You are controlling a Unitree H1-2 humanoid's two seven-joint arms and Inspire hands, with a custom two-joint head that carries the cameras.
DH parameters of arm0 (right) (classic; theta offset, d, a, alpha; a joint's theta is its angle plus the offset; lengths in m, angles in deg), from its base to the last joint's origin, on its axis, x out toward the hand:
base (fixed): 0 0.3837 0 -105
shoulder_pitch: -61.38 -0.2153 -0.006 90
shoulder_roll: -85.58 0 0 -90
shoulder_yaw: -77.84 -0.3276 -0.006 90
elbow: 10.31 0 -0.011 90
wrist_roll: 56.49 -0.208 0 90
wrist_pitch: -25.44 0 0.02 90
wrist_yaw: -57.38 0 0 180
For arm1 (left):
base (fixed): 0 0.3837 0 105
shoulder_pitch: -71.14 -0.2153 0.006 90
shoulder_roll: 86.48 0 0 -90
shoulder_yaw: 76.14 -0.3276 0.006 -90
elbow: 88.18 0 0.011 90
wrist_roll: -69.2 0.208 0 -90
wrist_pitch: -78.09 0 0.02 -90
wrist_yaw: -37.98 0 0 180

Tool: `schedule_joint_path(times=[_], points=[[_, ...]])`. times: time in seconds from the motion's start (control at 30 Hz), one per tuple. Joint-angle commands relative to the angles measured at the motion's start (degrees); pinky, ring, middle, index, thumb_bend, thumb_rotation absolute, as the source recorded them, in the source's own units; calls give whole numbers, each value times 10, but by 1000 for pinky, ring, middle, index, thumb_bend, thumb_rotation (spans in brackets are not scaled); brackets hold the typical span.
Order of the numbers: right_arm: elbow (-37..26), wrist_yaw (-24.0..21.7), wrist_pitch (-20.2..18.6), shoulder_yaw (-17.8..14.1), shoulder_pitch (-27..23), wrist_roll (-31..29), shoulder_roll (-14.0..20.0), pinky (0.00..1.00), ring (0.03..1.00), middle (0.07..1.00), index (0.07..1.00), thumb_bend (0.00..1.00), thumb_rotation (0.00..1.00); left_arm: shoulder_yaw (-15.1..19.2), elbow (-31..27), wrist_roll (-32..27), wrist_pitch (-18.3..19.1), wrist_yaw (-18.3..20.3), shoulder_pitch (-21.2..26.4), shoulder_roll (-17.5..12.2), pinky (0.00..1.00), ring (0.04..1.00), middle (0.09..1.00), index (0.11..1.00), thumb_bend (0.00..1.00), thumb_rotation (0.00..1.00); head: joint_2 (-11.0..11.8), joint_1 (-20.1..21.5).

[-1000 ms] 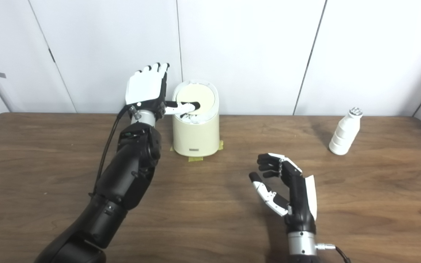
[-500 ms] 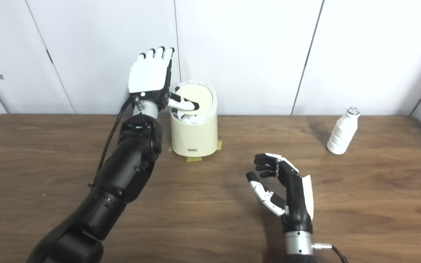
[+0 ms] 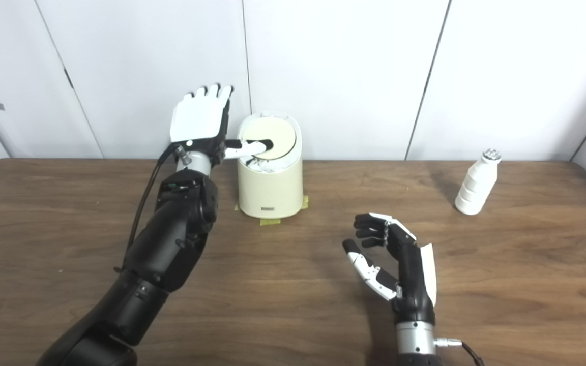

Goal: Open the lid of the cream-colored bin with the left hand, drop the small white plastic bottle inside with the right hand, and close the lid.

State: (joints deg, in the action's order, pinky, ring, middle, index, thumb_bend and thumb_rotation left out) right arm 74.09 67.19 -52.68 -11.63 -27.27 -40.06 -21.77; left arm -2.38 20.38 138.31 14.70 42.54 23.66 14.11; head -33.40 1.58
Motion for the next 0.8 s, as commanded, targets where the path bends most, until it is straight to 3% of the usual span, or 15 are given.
schedule_joint_path(times=[0.0, 0.3, 0.47, 0.53, 0.57, 0.63, 0.77], points=[[-6, 4, 15, 2, -17, 1, 0, 529, 601, 620, 618, 261, 271, 5, -28, -3, 2, -20, 40, -4, 1000, 1000, 1000, 1000, 733, 1000, 1, 1], [-4, 8, 13, 2, -19, 5, -1, 524, 596, 617, 615, 254, 262, 39, -74, -85, -14, -60, 49, -11, 1000, 1000, 1000, 991, 654, 1000, 1, 1], [-5, 6, 13, 2, -19, -3, -2, 531, 601, 620, 617, 254, 262, 81, -141, -177, -61, -98, 24, -11, 992, 989, 959, 939, 574, 1000, 3, 3], [-3, 8, 15, 1, -20, -4, -2, 535, 602, 621, 616, 263, 262, 96, -158, -212, -80, -111, 11, -11, 944, 954, 918, 897, 507, 1000, 4, 3], [-1, 9, 17, 0, -20, -2, -2, 533, 599, 619, 615, 262, 261, 106, -168, -235, -96, -118, 2, -11, 831, 897, 887, 864, 428, 1000, 4, 3], [-1, 10, 16, 1, -20, 1, -1, 530, 596, 617, 613, 260, 249, 124, -184, -288, -133, -122, -15, -14, 702, 821, 842, 814, 323, 962, 4, 3], [0, 12, 15, 1, -22, 2, 0, 523, 594, 617, 612, 258, 247, 170, -224, -444, -199, -87, -61, -18, 666, 740, 741, 713, 216, 812, 4, 4]])
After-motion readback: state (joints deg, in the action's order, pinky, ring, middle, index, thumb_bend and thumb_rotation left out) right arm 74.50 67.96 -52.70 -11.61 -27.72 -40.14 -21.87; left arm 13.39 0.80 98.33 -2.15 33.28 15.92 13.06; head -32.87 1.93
